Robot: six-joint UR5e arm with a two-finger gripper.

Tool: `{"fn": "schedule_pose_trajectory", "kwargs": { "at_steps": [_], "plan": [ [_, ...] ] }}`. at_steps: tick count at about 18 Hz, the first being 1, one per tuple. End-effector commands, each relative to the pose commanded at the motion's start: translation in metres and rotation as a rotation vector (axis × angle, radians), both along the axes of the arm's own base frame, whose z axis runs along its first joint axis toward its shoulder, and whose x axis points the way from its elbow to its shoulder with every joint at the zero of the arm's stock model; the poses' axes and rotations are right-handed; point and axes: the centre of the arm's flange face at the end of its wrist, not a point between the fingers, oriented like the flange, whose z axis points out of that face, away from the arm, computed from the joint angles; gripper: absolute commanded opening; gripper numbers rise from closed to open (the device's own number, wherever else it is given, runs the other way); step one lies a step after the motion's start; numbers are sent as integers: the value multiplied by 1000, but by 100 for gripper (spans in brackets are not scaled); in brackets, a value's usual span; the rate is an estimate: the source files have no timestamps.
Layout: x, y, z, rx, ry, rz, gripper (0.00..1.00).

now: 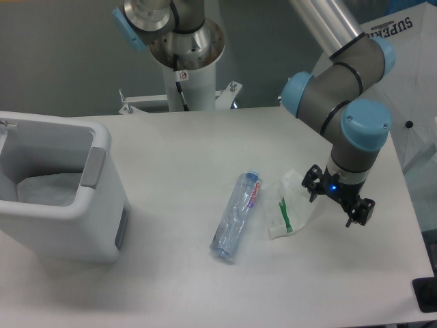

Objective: Place the trash in the trash can
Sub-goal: 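Move the gripper over the crumpled clear plastic bag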

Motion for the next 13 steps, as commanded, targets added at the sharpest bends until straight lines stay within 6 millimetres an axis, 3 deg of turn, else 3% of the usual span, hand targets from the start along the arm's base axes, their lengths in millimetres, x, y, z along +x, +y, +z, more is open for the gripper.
{"fn": "schedule_pose_trajectory", "kwargs": {
  "at_steps": [5, 10, 13],
  "plan": [
    [2, 0, -4, -2, -8, 14, 100],
    [13, 1, -14, -1, -45, 199, 100],
    [33, 18, -20, -7, -65, 257, 100]
  ]
}}
